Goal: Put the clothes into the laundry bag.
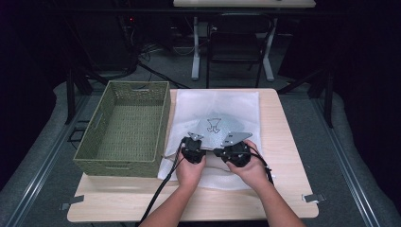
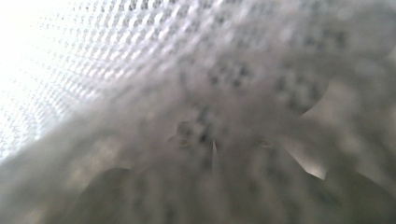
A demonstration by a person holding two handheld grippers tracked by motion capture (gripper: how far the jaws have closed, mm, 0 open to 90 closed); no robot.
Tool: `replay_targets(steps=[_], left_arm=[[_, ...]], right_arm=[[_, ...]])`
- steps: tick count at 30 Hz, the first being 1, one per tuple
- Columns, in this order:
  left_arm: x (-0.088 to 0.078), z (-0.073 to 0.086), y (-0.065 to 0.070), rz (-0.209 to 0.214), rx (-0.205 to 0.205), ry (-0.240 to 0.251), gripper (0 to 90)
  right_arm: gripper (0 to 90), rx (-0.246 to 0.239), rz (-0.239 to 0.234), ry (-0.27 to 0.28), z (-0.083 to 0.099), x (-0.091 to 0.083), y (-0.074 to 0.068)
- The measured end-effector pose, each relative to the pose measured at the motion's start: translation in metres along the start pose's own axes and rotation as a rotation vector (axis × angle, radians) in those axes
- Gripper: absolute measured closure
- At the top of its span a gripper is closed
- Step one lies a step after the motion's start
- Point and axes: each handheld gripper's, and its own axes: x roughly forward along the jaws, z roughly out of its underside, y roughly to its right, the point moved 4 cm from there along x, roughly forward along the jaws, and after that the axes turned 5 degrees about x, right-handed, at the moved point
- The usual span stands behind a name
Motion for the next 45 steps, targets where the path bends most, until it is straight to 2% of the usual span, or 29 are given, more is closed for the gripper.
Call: replay_targets(steps=[4, 6, 11, 20, 21, 22, 27, 31, 34, 37, 38, 39, 43, 45], left_arm=[[-0.003, 0.0, 0.0, -0.011, 0.004, -0.013, 82.3], [-0.005, 0.001, 0.001, -0.014, 0.018, -0.021, 79.9], [-0.013, 0.004, 0.004, 0.015, 0.058, -0.04, 72.7], [-0.036, 0.012, 0.007, 0.048, 0.118, -0.028, 65.7], [-0.039, 0.013, 0.006, 0.045, 0.127, -0.022, 65.2], [-0.042, 0.014, 0.005, 0.068, 0.132, -0.029, 64.5], [-0.055, 0.018, 0.002, 0.109, 0.169, -0.019, 60.5], [-0.065, 0.022, 0.0, 0.116, 0.189, -0.004, 59.9], [-0.073, 0.025, 0.0, 0.141, 0.205, -0.01, 59.7], [-0.081, 0.029, -0.001, 0.153, 0.234, -0.011, 57.9], [-0.082, 0.03, -0.001, 0.153, 0.228, -0.008, 57.2], [-0.085, 0.033, -0.003, 0.162, 0.242, -0.022, 56.7], [-0.095, 0.043, -0.009, 0.162, 0.267, -0.033, 56.1], [-0.098, 0.046, -0.011, 0.156, 0.275, -0.018, 56.6]], right_arm=[[88.9, -0.002, 0.002, 0.002, 0.0, 0.0, 0.0], [88.8, -0.004, 0.003, 0.005, -0.001, -0.001, 0.001], [88.8, 0.003, 0.008, 0.009, -0.001, -0.003, 0.003], [88.6, 0.01, 0.017, 0.02, -0.001, -0.006, 0.005], [88.7, 0.012, 0.017, 0.02, -0.001, -0.006, 0.005], [88.6, 0.012, 0.017, 0.02, -0.001, -0.006, 0.005], [88.6, 0.013, 0.017, 0.021, -0.001, -0.007, 0.006], [88.6, 0.014, 0.019, 0.024, -0.001, -0.008, 0.007], [88.6, 0.014, 0.018, 0.025, -0.002, -0.008, 0.008], [88.6, 0.017, 0.018, 0.025, -0.002, -0.009, 0.007], [88.7, 0.015, 0.018, 0.025, -0.002, -0.01, 0.007], [88.7, 0.015, 0.016, 0.023, -0.001, -0.01, 0.007], [88.7, 0.01, -0.003, 0.008, 0.001, -0.011, 0.009], [88.7, 0.015, -0.006, 0.001, 0.002, -0.01, 0.01]])
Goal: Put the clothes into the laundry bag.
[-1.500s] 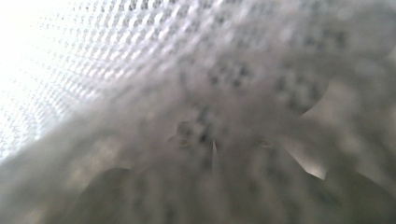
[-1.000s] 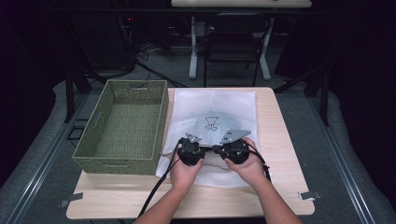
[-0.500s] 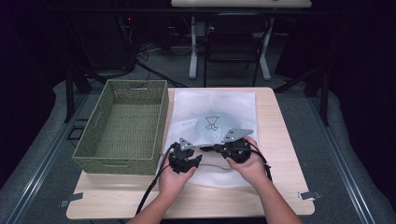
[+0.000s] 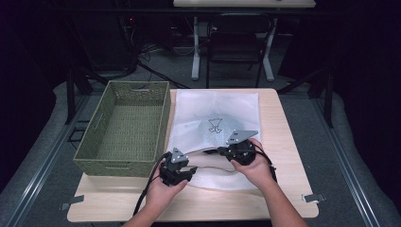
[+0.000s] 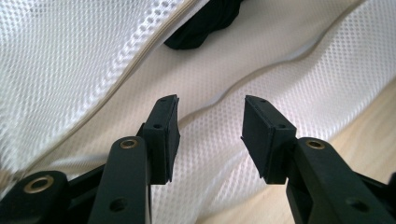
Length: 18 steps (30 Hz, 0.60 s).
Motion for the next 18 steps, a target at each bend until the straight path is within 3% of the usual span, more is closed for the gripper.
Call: replay_targets(steps=[7, 11, 18], left_arm=[[-0.013, 0.005, -0.007, 0.005, -0.005, 0.019, 56.6], [-0.02, 0.009, -0.007, 0.028, 0.018, 0.024, 56.3], [-0.028, 0.017, -0.005, 0.031, 0.035, 0.045, 56.1]], right_arm=[[88.9, -0.006, -0.008, -0.04, 0.006, 0.007, -0.002], [88.9, -0.004, -0.015, -0.072, 0.013, 0.012, -0.002], [89.1, 0.005, -0.021, -0.124, 0.022, 0.023, -0.001]])
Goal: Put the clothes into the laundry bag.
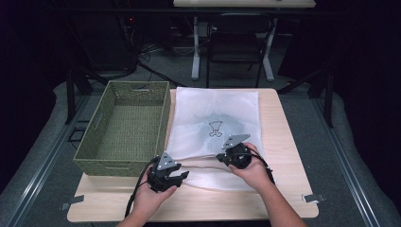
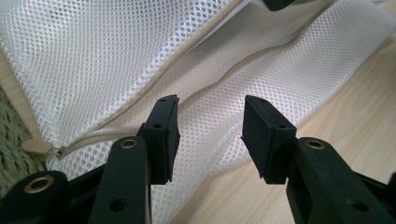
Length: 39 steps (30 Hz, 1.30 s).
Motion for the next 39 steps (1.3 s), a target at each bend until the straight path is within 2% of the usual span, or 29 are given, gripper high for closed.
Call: replay_targets(steps=[1, 3, 4, 6, 8, 10, 12, 13, 14, 16, 24, 30, 39], left_arm=[[-0.001, 0.001, 0.001, 0.015, -0.006, -0.005, 56.1], [-0.002, 0.003, 0.002, 0.013, 0.002, 0.002, 56.2], [-0.003, 0.004, 0.003, 0.026, -0.004, -0.003, 56.2], [-0.003, 0.006, 0.003, 0.022, 0.004, -0.002, 56.2], [-0.003, 0.008, 0.003, 0.025, -0.006, 0.001, 56.1], [-0.002, 0.01, 0.003, 0.013, -0.006, 0.005, 56.1], [-0.001, 0.011, 0.002, 0.023, -0.025, 0.002, 56.1], [-0.002, 0.012, 0.0, 0.019, -0.019, 0.006, 56.1], [-0.002, 0.013, 0.0, 0.017, -0.034, 0.012, 55.9], [-0.002, 0.014, -0.003, 0.011, -0.034, 0.014, 55.9], [-0.001, 0.017, -0.005, 0.019, -0.061, 0.022, 55.5], [-0.003, 0.016, -0.006, 0.028, -0.062, 0.029, 54.0], [-0.008, 0.015, -0.004, 0.039, -0.061, 0.06, 50.2]], right_arm=[[89.1, -0.004, 0.001, -0.017, 0.003, 0.003, 0.0], [89.1, -0.002, 0.004, -0.042, 0.009, 0.005, 0.0], [89.2, 0.0, 0.002, -0.049, 0.012, 0.006, 0.002], [89.2, 0.013, -0.004, -0.058, 0.016, 0.007, 0.003], [89.2, 0.016, -0.005, -0.065, 0.02, 0.008, 0.004], [89.2, 0.022, -0.008, -0.063, 0.022, 0.008, 0.004], [89.2, 0.029, -0.014, -0.054, 0.023, 0.008, 0.003], [89.1, 0.031, -0.017, -0.051, 0.023, 0.008, 0.003], [89.1, 0.035, -0.021, -0.046, 0.023, 0.008, 0.002], [89.1, 0.045, -0.026, -0.038, 0.023, 0.008, 0.001], [89.0, 0.039, -0.033, -0.047, 0.026, 0.014, -0.002], [88.4, 0.037, -0.031, -0.041, 0.025, 0.012, -0.003], [74.2, 0.033, -0.038, -0.044, 0.022, 0.002, -0.009]])
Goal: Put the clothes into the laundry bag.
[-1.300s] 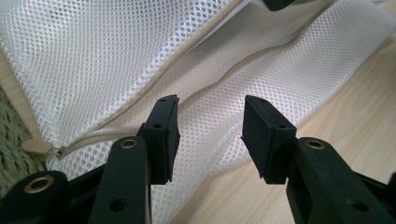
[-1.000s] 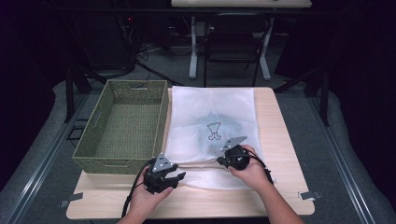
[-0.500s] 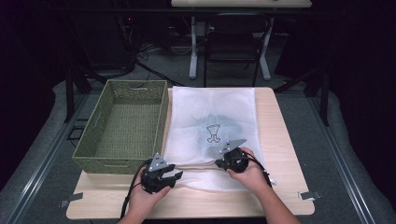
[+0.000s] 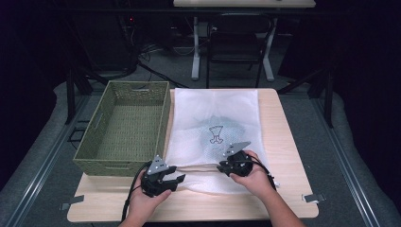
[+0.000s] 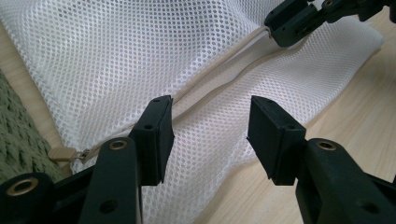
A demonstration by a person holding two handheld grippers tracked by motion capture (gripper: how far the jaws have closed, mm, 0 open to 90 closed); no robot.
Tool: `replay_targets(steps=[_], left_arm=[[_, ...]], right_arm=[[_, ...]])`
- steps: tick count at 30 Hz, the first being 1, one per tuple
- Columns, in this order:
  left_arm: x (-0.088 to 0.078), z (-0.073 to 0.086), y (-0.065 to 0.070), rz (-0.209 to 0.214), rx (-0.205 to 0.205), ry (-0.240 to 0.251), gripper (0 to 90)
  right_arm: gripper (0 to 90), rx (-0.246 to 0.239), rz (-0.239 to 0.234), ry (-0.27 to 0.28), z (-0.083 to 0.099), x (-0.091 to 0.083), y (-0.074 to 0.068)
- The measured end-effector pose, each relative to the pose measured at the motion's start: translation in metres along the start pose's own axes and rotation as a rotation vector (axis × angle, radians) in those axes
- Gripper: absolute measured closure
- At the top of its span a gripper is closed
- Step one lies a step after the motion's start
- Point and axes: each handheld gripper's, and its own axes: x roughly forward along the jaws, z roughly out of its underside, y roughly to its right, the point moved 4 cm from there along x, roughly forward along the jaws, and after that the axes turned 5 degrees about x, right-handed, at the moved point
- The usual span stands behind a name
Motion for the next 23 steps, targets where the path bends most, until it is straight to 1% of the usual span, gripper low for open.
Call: replay_targets(steps=[1, 3, 5, 6, 8, 9, 11, 13, 14, 16, 17, 18, 20, 23], left_arm=[[-0.001, 0.0, 0.0, 0.002, 0.003, 0.001, 50.0], [-0.001, 0.0, -0.001, -0.001, 0.017, 0.001, 49.5], [-0.001, 0.0, -0.002, -0.002, 0.014, 0.003, 49.0], [-0.001, 0.0, -0.002, -0.003, 0.012, 0.003, 48.5], [-0.001, 0.0, -0.002, -0.01, 0.012, -0.003, 48.4], [-0.001, 0.0, -0.002, -0.006, 0.009, 0.003, 48.5], [-0.001, 0.0, -0.003, -0.003, 0.013, 0.012, 49.7], [-0.001, 0.0, -0.003, -0.01, 0.023, 0.011, 49.9], [-0.001, 0.0, -0.003, -0.007, 0.018, 0.009, 49.9], [0.0, 0.001, -0.003, -0.001, 0.002, 0.009, 49.8], [0.001, 0.001, -0.003, 0.0, 0.003, 0.01, 49.6], [0.001, 0.002, -0.003, 0.002, 0.007, 0.001, 49.5], [0.002, 0.002, -0.003, 0.007, 0.002, 0.0, 49.5], [0.004, 0.003, -0.003, 0.01, -0.004, 0.004, 49.5]], right_arm=[[73.3, 0.009, 0.001, 0.001, -0.001, -0.002, -0.001], [69.5, 0.005, 0.002, 0.016, -0.004, -0.008, -0.004], [66.0, 0.005, 0.017, 0.022, -0.003, -0.012, -0.006], [63.2, 0.001, 0.028, 0.033, -0.002, -0.016, -0.007], [62.2, 0.012, 0.039, 0.047, 0.0, -0.022, -0.009], [61.0, 0.016, 0.048, 0.057, 0.001, -0.026, -0.01], [59.1, 0.019, 0.064, 0.079, 0.004, -0.032, -0.011], [59.1, 0.017, 0.075, 0.096, 0.007, -0.037, -0.013], [58.6, 0.02, 0.078, 0.107, 0.008, -0.039, -0.014], [57.0, 0.019, 0.083, 0.125, 0.011, -0.041, -0.016], [56.6, 0.014, 0.09, 0.136, 0.013, -0.042, -0.017], [56.0, 0.01, 0.094, 0.141, 0.014, -0.042, -0.017], [54.8, 0.008, 0.106, 0.146, 0.016, -0.041, -0.017], [53.2, 0.017, 0.11, 0.16, 0.018, -0.04, -0.016]])
